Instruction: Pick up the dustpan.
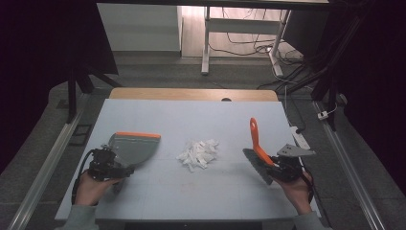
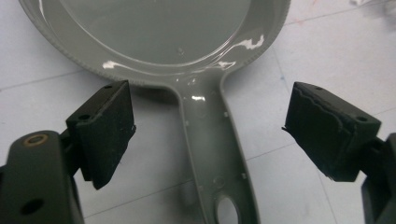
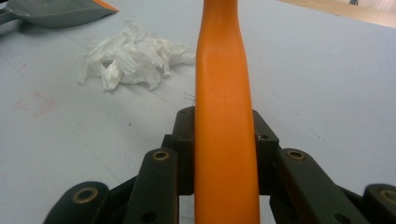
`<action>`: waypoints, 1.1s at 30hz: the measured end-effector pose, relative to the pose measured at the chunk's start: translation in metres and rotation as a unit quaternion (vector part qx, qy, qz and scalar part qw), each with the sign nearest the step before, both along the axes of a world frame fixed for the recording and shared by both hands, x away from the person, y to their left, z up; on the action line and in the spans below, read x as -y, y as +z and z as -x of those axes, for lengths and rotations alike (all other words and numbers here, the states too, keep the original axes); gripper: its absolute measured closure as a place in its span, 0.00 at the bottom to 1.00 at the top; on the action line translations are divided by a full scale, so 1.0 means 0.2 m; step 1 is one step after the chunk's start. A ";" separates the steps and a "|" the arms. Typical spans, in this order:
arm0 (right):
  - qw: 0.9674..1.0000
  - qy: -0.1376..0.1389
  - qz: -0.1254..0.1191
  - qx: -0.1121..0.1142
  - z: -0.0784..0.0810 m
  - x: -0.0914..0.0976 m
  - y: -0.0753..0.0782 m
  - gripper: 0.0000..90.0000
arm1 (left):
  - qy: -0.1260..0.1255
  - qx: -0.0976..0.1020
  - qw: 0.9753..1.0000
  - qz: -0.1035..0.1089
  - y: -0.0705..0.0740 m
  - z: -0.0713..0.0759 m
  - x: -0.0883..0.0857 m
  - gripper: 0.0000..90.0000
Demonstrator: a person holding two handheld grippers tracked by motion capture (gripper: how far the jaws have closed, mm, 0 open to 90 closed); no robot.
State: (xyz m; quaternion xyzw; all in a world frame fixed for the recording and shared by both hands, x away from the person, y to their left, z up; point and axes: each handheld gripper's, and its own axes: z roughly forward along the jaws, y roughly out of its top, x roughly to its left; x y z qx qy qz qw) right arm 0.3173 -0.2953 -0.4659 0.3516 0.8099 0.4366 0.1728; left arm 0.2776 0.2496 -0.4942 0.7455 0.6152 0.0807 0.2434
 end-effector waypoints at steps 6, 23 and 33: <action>1.000 0.000 0.004 0.001 0.00 -0.01 -0.01 0.78 | 0.006 -0.014 1.000 0.010 -0.04 -0.02 -0.02 0.20; 1.000 -0.003 0.007 0.007 0.00 -0.01 0.00 0.78 | 0.010 -0.025 0.999 0.034 -0.15 -0.07 -0.03 0.31; 1.000 -0.006 0.007 0.009 0.00 -0.01 0.00 0.78 | 0.009 -0.014 0.999 0.034 -0.15 -0.07 -0.02 0.53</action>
